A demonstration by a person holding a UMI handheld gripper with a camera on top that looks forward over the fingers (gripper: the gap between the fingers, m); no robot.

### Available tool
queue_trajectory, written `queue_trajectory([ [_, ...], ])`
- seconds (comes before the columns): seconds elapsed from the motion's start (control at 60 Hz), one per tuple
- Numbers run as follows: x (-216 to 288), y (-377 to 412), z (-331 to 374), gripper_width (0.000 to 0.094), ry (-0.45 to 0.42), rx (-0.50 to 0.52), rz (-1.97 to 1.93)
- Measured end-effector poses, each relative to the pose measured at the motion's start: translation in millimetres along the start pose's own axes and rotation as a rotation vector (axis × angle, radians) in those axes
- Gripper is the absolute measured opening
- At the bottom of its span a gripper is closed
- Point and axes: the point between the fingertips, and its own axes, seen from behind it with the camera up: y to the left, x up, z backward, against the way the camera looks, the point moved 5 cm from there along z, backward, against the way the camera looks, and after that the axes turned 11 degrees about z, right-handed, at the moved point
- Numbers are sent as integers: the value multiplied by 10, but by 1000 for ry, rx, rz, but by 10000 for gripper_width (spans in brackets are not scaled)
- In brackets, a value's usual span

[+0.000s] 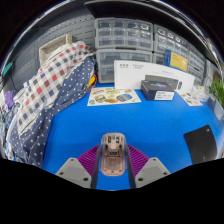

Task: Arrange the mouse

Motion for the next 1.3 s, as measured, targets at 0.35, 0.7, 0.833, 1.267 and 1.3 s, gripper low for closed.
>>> queue_trajectory([
  [0.35,67,-88,49,324,26,100,75],
  [0.7,1358,-1749,1419,326,-309,72,136],
  [0.833,1400,-2616,1782,324,-344,21,145],
  [1.267,-590,-3586,841,331,36,41,37],
  [1.3,-722,-3578,773,330,62,40,44],
])
